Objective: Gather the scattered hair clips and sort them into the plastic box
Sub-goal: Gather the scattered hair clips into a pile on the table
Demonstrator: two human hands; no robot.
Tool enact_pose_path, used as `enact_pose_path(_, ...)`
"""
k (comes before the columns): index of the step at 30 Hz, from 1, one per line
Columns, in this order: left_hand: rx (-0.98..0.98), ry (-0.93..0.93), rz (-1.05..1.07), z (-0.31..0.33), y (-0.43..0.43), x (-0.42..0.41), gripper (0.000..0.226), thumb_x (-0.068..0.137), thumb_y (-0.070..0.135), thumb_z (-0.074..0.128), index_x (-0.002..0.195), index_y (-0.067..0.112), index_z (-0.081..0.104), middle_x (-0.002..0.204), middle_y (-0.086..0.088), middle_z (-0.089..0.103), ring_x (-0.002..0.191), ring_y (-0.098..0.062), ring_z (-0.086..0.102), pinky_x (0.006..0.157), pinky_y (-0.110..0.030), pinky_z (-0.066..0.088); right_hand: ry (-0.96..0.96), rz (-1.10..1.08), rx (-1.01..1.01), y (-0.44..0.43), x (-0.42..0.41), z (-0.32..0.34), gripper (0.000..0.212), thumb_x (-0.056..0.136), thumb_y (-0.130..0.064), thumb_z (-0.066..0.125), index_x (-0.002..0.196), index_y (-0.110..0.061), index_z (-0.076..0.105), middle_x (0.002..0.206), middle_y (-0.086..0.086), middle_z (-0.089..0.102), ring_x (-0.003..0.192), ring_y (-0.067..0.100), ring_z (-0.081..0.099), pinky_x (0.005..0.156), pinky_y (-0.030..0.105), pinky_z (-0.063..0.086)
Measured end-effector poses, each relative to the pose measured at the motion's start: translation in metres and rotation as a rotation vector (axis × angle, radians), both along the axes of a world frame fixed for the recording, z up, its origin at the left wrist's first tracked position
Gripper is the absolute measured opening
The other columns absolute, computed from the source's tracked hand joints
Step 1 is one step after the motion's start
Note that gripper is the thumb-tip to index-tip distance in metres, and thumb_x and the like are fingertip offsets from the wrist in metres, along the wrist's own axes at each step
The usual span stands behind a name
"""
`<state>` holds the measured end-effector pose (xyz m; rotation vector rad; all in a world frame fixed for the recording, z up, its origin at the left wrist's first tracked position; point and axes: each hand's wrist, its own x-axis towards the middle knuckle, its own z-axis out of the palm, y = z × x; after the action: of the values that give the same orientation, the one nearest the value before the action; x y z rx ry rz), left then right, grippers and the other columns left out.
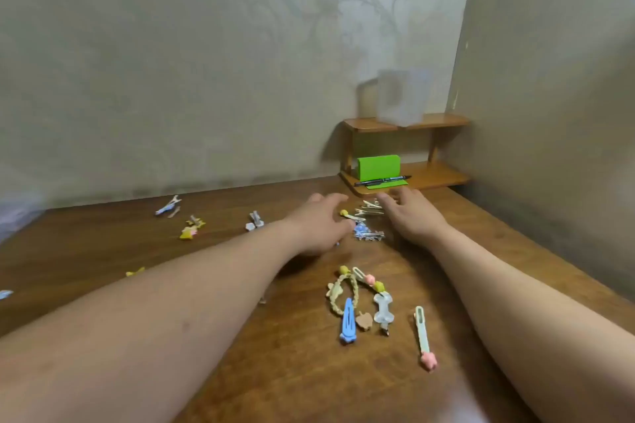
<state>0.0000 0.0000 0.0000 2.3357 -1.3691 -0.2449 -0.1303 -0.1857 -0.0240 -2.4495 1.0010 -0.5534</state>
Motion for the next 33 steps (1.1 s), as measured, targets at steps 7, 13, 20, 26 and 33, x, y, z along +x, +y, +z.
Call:
enact_pose_path(7,0.020,-0.011,-0.013,-0.020,-0.018,0.003,0.065,0.104,0.025,0.049,0.167,0.023,0.032,0.171,-0.008,0.037,0.157,-0.029,0.035,0.129,-0.044,0.029,0.132,0.408,-0.068,0.047,0.014,0.005,0.055,0.112,-0.050,0.033,0.156,-0.021,0.049,0.157,0.006,0.053,0.145,0.026,0.046,0.119,0.042,0.036)
enact_pose_path(13,0.043,0.023,0.022,-0.004,0.039,0.003,0.051,0.109,0.020,0.050,0.159,0.023,0.044,0.158,-0.005,0.054,0.142,-0.025,0.051,0.117,-0.035,0.041,0.121,0.537,-0.046,0.096,0.005,0.009,0.049,0.113,-0.041,0.038,0.156,-0.019,0.049,0.157,0.005,0.053,0.145,0.022,0.047,0.119,0.036,0.035)
enact_pose_path(20,-0.247,0.102,0.113,0.029,0.110,-0.033,0.046,0.112,0.018,0.047,0.158,0.016,0.046,0.158,-0.001,0.053,0.144,-0.016,0.049,0.109,-0.023,0.036,-0.217,0.323,0.283,0.114,-0.073,0.021,0.061,0.111,-0.058,0.027,0.155,-0.024,0.050,0.157,-0.007,0.052,0.146,0.011,0.045,0.115,0.029,0.033)
enact_pose_path(26,-0.369,0.031,0.227,0.011,0.180,-0.043,0.034,0.111,0.024,0.049,0.144,0.023,0.058,0.151,0.005,0.056,0.138,-0.015,0.052,0.110,-0.033,0.043,0.098,0.198,-0.019,0.158,-0.064,-0.002,0.080,0.105,-0.068,0.031,0.167,-0.018,0.026,0.171,0.002,0.031,0.158,0.021,0.028,0.129,0.046,0.022)
enact_pose_path(33,-0.443,-0.123,0.395,0.009,0.224,-0.011,0.025,0.106,0.026,0.056,0.129,0.024,0.067,0.134,0.005,0.065,0.120,-0.024,0.063,0.106,-0.046,0.049,0.120,0.178,-0.051,0.190,0.027,-0.002,0.063,0.102,-0.066,0.041,0.145,-0.022,0.056,0.148,0.008,0.052,0.133,0.031,0.054,0.109,0.041,0.044)
